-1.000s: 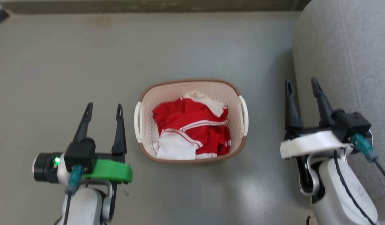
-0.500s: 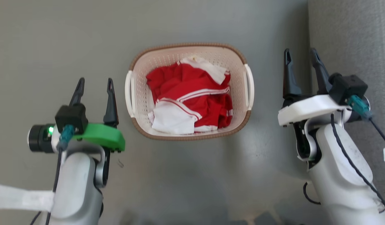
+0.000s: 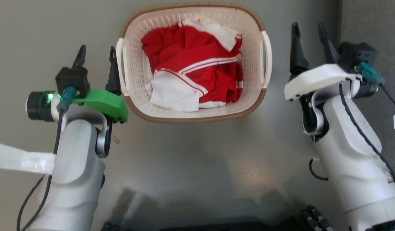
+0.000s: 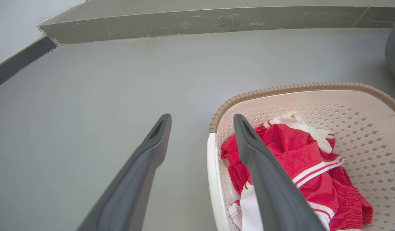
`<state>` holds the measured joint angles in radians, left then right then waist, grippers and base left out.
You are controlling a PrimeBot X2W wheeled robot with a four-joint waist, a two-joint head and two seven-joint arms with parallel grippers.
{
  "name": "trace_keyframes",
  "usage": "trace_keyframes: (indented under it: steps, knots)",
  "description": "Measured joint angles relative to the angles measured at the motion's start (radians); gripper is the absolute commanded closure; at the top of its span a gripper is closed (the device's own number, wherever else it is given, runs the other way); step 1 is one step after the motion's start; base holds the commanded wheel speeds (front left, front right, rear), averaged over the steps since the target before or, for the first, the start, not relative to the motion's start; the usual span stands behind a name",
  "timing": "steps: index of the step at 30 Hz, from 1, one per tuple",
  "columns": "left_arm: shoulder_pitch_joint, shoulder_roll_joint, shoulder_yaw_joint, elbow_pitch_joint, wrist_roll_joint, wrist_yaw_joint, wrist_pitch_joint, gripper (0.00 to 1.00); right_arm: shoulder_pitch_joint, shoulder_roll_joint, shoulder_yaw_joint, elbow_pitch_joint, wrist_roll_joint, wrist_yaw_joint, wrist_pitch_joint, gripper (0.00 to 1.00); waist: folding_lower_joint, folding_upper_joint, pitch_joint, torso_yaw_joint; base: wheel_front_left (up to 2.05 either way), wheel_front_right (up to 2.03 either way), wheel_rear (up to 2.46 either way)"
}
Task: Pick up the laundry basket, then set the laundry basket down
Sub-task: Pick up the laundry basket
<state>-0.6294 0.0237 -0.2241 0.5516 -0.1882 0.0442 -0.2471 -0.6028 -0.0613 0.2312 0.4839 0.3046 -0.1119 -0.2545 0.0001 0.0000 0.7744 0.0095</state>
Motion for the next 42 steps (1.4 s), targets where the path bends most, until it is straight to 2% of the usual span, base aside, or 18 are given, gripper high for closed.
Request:
trace_keyframes:
  steps: [7, 17, 30, 42]
  knots:
    - [-0.067, -0.001, -0.025, 0.107, 0.017, -0.01, 0.0, 0.0, -0.074, -0.001, 0.027, 0.05, 0.043, 0.0, 0.0, 0.0, 0.0001, 0.0, 0.1, -0.002, 0.0, 0.0, 0.0]
    - [-0.133, -0.003, -0.056, 0.233, 0.026, -0.027, 0.0, 0.0, -0.127, -0.002, 0.09, 0.148, 0.067, 0.003, 0.0, 0.0, 0.0, 0.0, 0.162, -0.006, 0.0, 0.0, 0.0]
    - [-0.203, -0.004, -0.074, 0.354, 0.03, -0.032, 0.009, 0.0, -0.176, -0.003, 0.171, 0.266, 0.138, 0.011, 0.0, 0.0, 0.0, 0.0, 0.186, -0.004, 0.0, 0.0, 0.0]
    - [-0.265, -0.006, -0.107, 0.426, -0.017, -0.045, 0.026, 0.0, -0.256, -0.004, 0.242, 0.366, 0.186, 0.011, 0.001, 0.0, 0.0, 0.0, 0.205, 0.002, 0.0, 0.0, 0.0]
